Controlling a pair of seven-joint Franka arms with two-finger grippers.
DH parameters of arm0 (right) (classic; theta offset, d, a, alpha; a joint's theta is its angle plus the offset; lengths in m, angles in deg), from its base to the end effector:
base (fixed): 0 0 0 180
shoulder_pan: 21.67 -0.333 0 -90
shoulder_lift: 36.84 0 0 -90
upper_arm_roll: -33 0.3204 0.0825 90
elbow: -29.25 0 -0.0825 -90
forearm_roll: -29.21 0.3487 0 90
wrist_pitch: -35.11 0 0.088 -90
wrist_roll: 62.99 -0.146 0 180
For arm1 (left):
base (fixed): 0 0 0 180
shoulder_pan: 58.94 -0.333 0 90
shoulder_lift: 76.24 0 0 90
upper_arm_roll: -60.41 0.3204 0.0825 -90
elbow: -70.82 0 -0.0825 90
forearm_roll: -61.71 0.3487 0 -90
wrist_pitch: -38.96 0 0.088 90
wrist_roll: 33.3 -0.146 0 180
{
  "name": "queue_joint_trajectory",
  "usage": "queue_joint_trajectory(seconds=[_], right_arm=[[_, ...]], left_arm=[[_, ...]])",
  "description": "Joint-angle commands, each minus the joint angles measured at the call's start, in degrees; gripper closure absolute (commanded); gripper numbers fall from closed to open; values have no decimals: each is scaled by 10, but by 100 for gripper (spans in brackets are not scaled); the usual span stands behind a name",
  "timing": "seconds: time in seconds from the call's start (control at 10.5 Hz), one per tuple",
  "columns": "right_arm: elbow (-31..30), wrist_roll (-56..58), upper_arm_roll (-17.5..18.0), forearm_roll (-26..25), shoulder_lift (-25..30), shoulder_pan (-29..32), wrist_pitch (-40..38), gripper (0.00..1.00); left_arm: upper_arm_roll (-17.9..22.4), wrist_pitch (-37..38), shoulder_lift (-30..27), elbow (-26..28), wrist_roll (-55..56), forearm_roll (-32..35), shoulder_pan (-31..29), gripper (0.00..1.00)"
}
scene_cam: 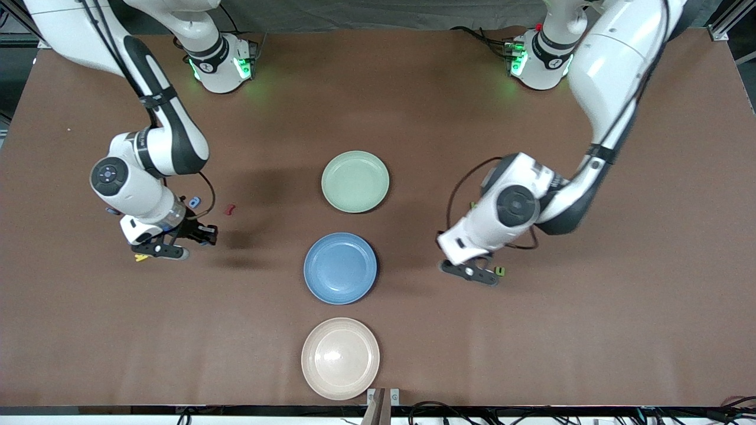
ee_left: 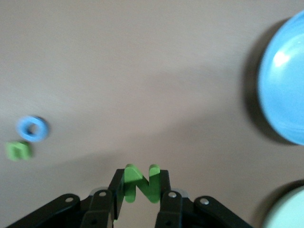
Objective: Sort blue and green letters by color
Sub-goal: 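Drop N on the green plate while the right gripper drops x on blue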
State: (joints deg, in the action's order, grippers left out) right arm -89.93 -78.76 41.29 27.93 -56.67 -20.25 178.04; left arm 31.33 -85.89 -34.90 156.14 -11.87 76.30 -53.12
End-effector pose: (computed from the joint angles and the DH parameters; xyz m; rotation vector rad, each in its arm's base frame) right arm 0.5714 0.0672 0.2597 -3.0835 0.2289 -0.0992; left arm 0.6078 -0.3318 0.2731 2.9887 -0.3870 0.0047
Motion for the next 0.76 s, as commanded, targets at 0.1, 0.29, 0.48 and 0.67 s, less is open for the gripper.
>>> queue_joint_trajectory(seconds=[0.1,0.29,0.48,0.67], right_arm=[[139,-102,-2,0,-71,-97,-44,81],[210,-151,-1,0,-126,-135,-43,82],[268,-196,-2,-1,-171,-171,-42,83],[305,-235,-2,-1,-203,-205,-39,83]], left_arm=[[3,5,-6,6,242,11,102,100],[3,0,-1,6,361,10,152,100],[3,-9,8,9,476,9,190,100],[3,-53,32,12,574,8,215,100]])
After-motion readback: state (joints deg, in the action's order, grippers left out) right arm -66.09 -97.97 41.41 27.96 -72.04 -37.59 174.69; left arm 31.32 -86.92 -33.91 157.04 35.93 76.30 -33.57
